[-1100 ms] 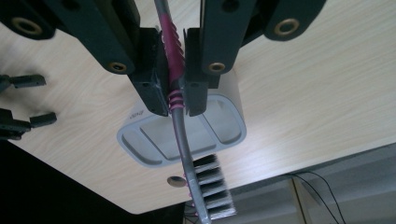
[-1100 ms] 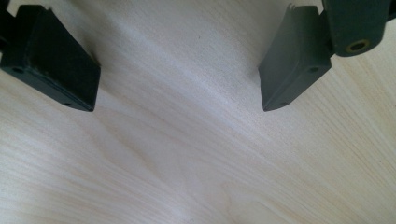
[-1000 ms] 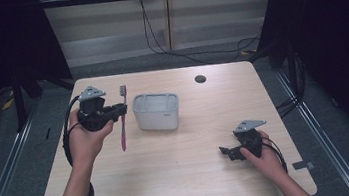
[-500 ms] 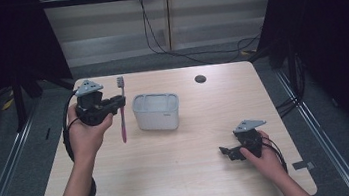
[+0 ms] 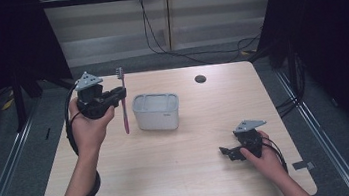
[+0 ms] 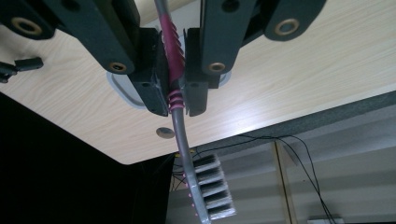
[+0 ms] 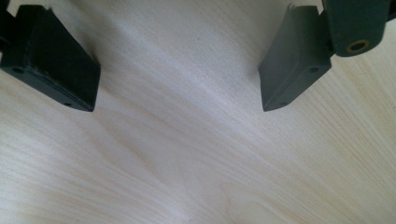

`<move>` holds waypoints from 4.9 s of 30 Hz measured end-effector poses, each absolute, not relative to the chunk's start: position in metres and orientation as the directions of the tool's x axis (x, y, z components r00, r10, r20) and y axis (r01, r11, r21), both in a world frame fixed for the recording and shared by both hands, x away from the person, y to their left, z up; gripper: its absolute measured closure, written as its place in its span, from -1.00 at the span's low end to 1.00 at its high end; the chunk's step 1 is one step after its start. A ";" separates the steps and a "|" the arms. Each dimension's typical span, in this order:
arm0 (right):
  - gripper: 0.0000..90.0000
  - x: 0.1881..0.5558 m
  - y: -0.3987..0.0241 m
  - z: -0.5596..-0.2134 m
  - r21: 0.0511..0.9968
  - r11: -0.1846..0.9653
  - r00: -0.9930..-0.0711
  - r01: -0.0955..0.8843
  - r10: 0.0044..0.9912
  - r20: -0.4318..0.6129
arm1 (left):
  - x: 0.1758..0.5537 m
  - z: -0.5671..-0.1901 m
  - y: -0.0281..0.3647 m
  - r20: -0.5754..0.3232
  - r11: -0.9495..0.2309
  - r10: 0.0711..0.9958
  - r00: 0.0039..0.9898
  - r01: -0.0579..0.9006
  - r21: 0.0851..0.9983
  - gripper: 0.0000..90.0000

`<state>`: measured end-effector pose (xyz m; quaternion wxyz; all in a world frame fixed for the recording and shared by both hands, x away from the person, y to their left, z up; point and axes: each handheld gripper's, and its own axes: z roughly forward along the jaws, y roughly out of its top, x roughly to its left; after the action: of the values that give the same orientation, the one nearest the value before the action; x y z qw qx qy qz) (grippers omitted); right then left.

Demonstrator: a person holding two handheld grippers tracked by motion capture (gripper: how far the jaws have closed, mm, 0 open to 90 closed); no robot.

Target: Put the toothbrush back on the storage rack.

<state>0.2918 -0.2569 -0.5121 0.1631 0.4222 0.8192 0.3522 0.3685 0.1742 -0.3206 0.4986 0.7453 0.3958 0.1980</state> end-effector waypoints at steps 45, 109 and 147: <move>-0.73 0.290 -0.258 -0.512 0.720 0.399 -0.598 0.568 0.801 0.028 | 0.393 -0.313 0.165 -0.094 -0.078 0.812 0.577 0.266 0.961 0.79; -0.73 0.290 -0.258 -0.512 0.720 0.399 -0.599 0.568 0.800 0.028 | 0.433 -0.337 0.144 -0.079 -0.074 0.838 0.540 0.256 0.964 0.79; -0.73 0.289 -0.258 -0.512 0.718 0.402 -0.601 0.567 0.799 0.027 | 0.436 -0.373 0.143 -0.061 -0.100 0.857 0.512 0.281 0.955 0.78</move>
<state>0.2893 -0.2582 -0.5123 0.1632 0.4159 0.8213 0.3547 0.4361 0.1434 -0.3729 0.5294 0.6898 0.4122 0.2719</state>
